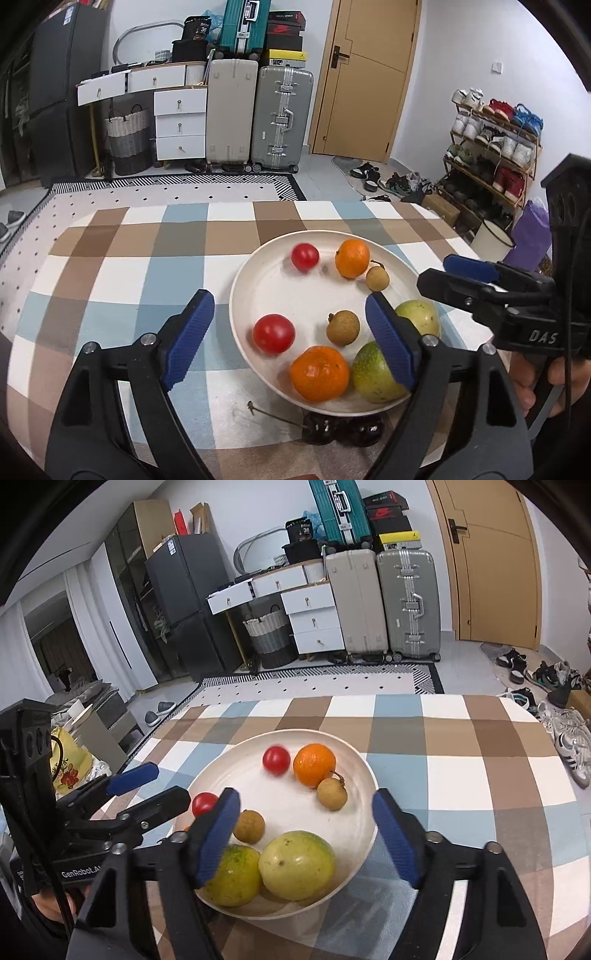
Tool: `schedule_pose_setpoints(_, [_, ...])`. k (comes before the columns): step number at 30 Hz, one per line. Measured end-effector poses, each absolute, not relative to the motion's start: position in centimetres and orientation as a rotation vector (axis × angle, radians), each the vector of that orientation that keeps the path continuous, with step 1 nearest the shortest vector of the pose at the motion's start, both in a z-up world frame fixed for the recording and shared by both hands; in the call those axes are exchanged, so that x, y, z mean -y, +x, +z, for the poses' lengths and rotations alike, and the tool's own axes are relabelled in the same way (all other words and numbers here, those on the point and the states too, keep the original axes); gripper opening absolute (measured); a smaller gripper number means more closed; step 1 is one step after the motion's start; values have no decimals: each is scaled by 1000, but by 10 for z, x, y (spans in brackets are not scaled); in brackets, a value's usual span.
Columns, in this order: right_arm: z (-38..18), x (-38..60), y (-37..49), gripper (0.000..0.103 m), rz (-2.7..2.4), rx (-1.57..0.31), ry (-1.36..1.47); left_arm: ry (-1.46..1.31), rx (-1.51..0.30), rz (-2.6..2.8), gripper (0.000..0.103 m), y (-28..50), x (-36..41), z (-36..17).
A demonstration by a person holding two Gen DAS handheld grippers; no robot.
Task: Organize fruits
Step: 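Withdraw both open tools from the plate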
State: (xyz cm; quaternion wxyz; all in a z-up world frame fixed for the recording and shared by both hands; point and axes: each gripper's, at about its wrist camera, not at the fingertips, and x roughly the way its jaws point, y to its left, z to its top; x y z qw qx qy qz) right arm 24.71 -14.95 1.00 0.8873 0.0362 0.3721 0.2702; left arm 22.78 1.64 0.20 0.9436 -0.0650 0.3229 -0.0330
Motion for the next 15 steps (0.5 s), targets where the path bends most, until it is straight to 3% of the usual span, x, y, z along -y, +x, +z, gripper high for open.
schedule_pose_setpoints(2, [11,148,246,97,553,-778,67,-108,-657,-57,86,223,-16,3])
schedule_pose_setpoints(4, [13,148,243,101,530,-770,70,-96,-658,-45,91,216,-17,4])
schedule_pose_setpoints(10, [23,142,230,102,540,-762,44,-57,-621,26,101,189,-20,5])
schedule_pose_setpoints(15, [20,141,207,102,543,-756,23,-16,-605,32,101,165,-20,4])
